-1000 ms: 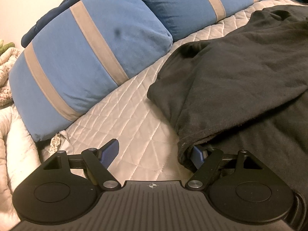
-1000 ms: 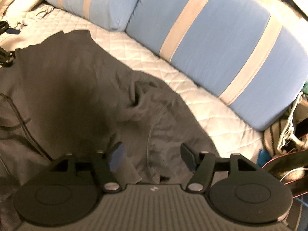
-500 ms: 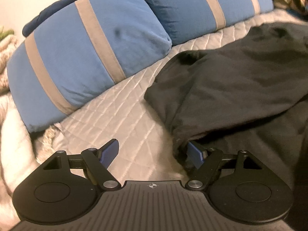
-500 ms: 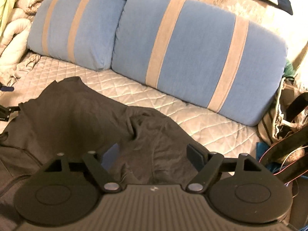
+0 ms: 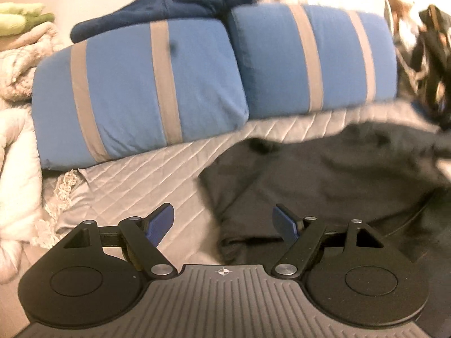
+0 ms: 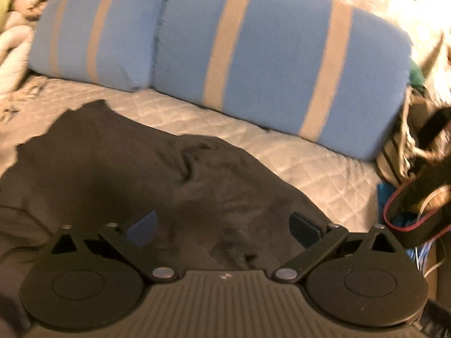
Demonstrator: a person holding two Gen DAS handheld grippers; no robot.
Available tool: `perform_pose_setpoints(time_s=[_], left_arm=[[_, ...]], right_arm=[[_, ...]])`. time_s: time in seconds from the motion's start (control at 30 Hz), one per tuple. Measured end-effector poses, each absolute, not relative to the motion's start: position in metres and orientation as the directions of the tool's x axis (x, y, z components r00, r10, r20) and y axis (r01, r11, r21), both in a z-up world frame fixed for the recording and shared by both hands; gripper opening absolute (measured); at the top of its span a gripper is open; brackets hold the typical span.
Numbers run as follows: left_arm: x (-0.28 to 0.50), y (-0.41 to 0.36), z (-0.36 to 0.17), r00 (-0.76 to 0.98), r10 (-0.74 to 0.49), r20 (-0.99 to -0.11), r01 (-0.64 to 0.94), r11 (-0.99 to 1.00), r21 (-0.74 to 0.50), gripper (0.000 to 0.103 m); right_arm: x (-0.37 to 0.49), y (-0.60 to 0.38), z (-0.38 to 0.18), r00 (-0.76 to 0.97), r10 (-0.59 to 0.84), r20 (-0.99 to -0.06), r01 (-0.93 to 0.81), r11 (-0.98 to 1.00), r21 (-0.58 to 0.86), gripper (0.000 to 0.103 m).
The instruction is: Fold clothes
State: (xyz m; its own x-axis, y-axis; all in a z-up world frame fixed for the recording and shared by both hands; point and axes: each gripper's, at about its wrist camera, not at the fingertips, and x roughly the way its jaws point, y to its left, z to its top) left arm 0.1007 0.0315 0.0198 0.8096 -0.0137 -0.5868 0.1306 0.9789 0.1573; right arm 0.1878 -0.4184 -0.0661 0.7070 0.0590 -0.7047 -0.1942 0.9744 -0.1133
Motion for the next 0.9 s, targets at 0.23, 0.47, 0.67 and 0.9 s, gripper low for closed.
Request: perform_pose_setpoints(time_s=[0.23,0.47,0.67,0.9], left_arm=[[0.075,-0.008,0.032,0.822,-0.119,-0.556,0.182,0.982,0.059,0.077],[0.07,-0.046,0.014,0.791,-0.177,-0.586,0.216,0.976,-0.003,0.077],[0.064,-0.063,-0.001,0.794,-0.126,-0.594,0.205,0.976,0.067,0.077],[0.061,-0.075,-0.004,0.804,-0.068,-0.59,0.19,0.971,0.148,0.077]], right_arm=[[0.196,-0.465,-0.131,0.719,-0.096,-0.689,-0.012,0.989,-0.15,0.103],[0.192,-0.512,-0.187,0.761,-0.032,-0.648,0.136,0.984,0.112,0.103],[0.175,-0.521,-0.197,0.831,0.039,-0.555,0.064,0.984,0.164,0.103],[0.175,-0.522,-0.197,0.833,0.047,-0.551,0.063,0.982,0.179,0.103]])
